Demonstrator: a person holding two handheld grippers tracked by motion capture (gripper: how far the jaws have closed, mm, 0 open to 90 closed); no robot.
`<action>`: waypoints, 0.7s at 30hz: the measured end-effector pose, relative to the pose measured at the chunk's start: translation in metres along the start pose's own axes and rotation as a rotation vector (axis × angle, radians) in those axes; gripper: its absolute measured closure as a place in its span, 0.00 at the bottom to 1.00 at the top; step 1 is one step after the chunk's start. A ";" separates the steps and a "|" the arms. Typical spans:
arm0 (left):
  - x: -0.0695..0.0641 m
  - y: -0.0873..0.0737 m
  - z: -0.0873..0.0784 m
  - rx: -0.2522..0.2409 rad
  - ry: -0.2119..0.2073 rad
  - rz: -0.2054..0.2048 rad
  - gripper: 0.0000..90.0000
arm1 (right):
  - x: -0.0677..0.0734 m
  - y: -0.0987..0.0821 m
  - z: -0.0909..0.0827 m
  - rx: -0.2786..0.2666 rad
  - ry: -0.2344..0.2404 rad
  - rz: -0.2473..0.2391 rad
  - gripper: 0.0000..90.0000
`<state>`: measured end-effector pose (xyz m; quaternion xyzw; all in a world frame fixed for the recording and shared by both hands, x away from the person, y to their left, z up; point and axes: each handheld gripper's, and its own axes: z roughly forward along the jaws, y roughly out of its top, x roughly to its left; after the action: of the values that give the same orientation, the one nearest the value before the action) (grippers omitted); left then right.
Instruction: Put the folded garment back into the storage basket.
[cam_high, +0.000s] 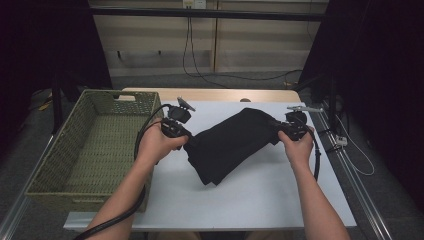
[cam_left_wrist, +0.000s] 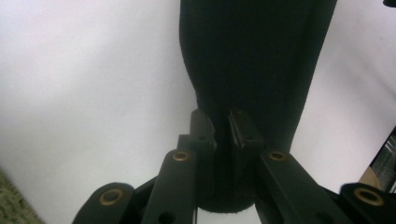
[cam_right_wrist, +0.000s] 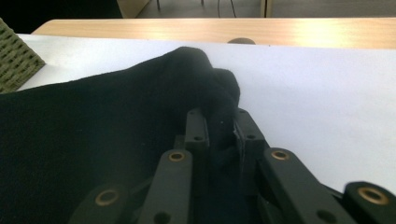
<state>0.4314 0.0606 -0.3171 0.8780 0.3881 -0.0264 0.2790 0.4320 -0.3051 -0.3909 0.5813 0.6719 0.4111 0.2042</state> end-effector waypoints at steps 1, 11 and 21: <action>0.000 0.001 -0.002 0.001 0.002 -0.001 0.91 | 0.001 0.001 0.000 -0.003 0.002 0.002 0.88; -0.003 0.006 -0.013 0.029 0.013 0.002 0.91 | 0.006 0.007 0.001 -0.011 0.017 0.001 0.88; -0.002 0.011 -0.027 0.055 0.027 0.004 0.91 | 0.014 0.018 -0.003 -0.024 0.026 -0.017 0.88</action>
<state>0.4330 0.0668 -0.2888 0.8865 0.3890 -0.0246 0.2494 0.4372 -0.2929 -0.3718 0.5678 0.6743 0.4249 0.2058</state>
